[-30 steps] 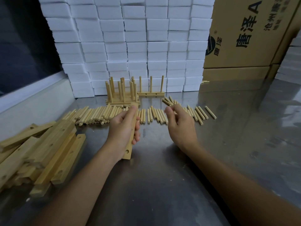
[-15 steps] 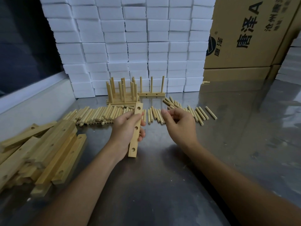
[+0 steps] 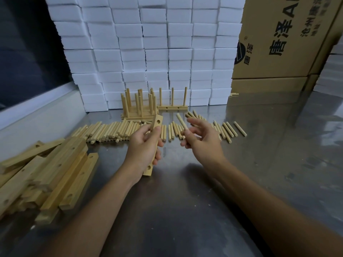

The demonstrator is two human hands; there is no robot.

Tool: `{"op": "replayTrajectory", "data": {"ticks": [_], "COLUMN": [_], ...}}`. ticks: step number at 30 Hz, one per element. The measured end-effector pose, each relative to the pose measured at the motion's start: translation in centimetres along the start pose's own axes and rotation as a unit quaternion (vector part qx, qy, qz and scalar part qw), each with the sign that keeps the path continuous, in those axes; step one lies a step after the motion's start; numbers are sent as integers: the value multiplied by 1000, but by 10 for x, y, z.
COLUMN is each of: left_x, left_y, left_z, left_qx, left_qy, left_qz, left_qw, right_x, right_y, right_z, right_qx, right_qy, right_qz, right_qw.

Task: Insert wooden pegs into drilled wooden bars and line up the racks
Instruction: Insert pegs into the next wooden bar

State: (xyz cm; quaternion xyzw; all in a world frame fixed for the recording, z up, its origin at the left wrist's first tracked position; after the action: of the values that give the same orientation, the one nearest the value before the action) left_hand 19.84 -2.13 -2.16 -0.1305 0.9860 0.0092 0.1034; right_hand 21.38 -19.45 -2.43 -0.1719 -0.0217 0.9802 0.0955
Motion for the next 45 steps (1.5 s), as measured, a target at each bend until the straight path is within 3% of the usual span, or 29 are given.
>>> {"op": "replayTrajectory", "data": {"ticks": [4,9,24,33,41,45], "left_x": [0,3,5,10,19,19], "left_y": [-2,-6,-12,-14,-19,-21], "left_z": [-3,-8,-9,-14,-24,-23], "left_qx": [-11,-34,-63,-186,-249,-275], "left_qy": [-32,-69,-132,-213,-292,-309], "left_qz": [6,38,54,56,43,46], "left_qw": [999,996,988,958,922,909], "right_x": [8,10,13,18,20,14], "right_y": [-15,-16,-10,-7,-10,-11], "right_z": [5,13,23,32,26,19], "right_qx": [54,123,247,316,345,279], "right_qy": [57,191,291,361,328,180], "right_qz": [85,35,14,-10,-41,-15], "right_qw": [993,973,924,877,878,943]}}
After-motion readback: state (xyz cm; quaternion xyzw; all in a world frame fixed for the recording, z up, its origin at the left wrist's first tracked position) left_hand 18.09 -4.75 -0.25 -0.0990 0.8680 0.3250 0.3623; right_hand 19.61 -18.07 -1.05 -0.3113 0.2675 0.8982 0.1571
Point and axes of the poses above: each hand's wrist, its own x-axis away from the middle knuckle, its own y-axis out of the back of the hand, z = x × y, the point moved 5 cm from there along -x, towards the middle knuckle, and after that the axes turned 8 degrees about -z, right-handed, at the moved point
